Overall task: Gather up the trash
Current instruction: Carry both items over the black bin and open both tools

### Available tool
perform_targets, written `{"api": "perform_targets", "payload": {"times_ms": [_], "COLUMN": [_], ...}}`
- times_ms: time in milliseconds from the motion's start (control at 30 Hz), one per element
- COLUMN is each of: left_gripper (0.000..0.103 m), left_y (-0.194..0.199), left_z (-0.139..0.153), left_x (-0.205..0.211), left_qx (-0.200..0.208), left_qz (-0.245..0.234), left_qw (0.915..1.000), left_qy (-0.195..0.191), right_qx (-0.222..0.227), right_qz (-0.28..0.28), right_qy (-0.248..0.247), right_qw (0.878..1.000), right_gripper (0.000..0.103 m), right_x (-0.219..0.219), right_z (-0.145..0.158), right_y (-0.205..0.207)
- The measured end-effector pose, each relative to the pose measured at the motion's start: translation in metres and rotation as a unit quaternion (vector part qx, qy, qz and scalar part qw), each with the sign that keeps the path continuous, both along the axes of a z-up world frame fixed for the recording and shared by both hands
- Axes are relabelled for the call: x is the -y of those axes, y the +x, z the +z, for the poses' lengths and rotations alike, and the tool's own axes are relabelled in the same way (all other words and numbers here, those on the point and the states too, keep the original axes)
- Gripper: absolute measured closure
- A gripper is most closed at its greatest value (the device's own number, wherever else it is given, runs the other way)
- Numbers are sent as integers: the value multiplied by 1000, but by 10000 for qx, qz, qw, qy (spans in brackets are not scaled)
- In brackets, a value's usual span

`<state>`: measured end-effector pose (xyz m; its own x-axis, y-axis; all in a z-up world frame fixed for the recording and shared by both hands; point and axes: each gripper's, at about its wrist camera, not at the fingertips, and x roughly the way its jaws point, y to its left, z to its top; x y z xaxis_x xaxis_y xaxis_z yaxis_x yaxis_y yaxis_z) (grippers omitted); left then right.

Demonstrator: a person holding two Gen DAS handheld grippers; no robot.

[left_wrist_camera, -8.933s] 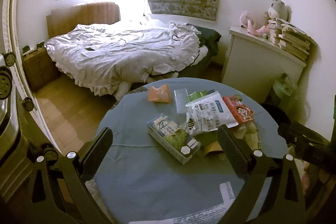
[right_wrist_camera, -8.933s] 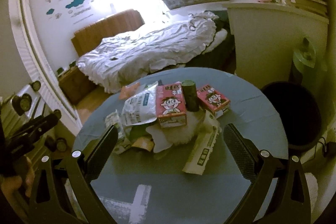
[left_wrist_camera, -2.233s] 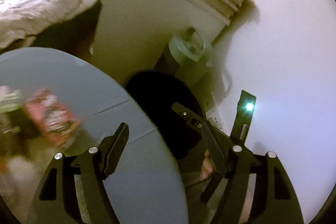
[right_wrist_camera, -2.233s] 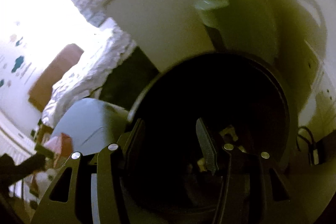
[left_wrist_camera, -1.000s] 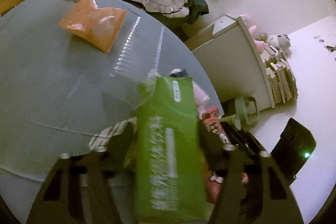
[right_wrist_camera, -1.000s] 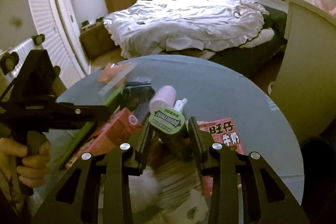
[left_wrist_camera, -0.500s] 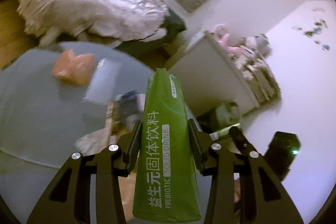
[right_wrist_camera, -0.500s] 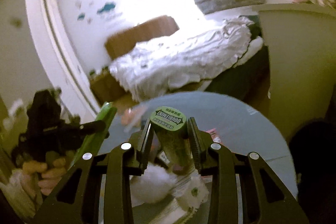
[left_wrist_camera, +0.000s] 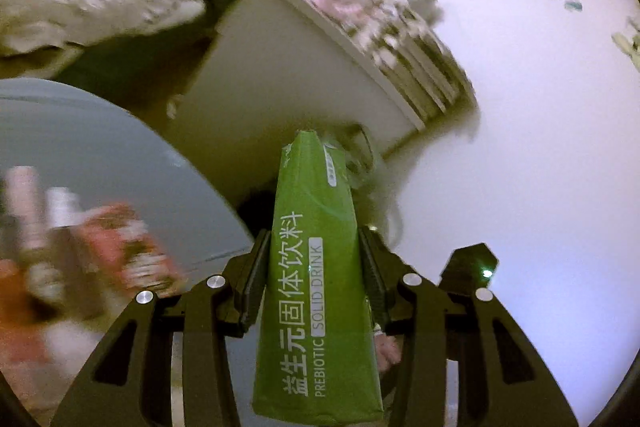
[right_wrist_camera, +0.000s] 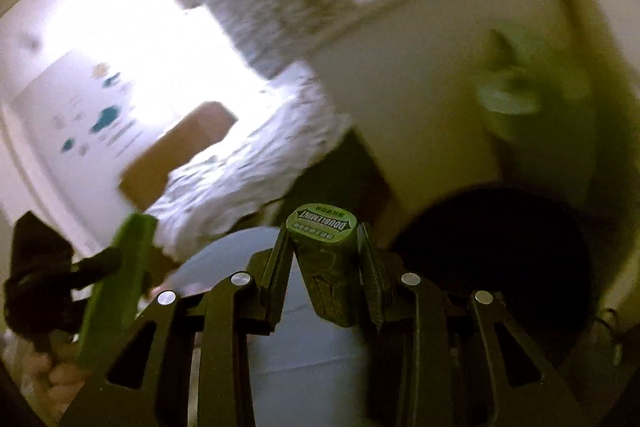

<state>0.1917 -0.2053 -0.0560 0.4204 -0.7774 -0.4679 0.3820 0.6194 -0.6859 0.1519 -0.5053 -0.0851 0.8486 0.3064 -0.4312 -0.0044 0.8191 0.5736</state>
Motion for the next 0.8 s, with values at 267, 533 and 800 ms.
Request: {"api": "perform_targets", "payload": {"times_ms": [267,533,800], "left_gripper": [60,60,60], "left_y": [33,70,86], "left_z": [-44,-92,-100], "left_x": [105,144,152], "left_qx": [-266,-721,-770], "left_qz": [-623,-662,-620], "left_qw": [9968,9926,9917], "left_qy": [415,721,816], "right_qx": [-808,-1493,-1683], "right_qz": [-596,-534,-508], "right_qy": [81,54,152], "right_qw": [9949,9873,9843], "right_gripper": [70,71,71], "right_x": [51,53,58], "right_z": [-59,-94,-108], "right_y": [25,60,94]}}
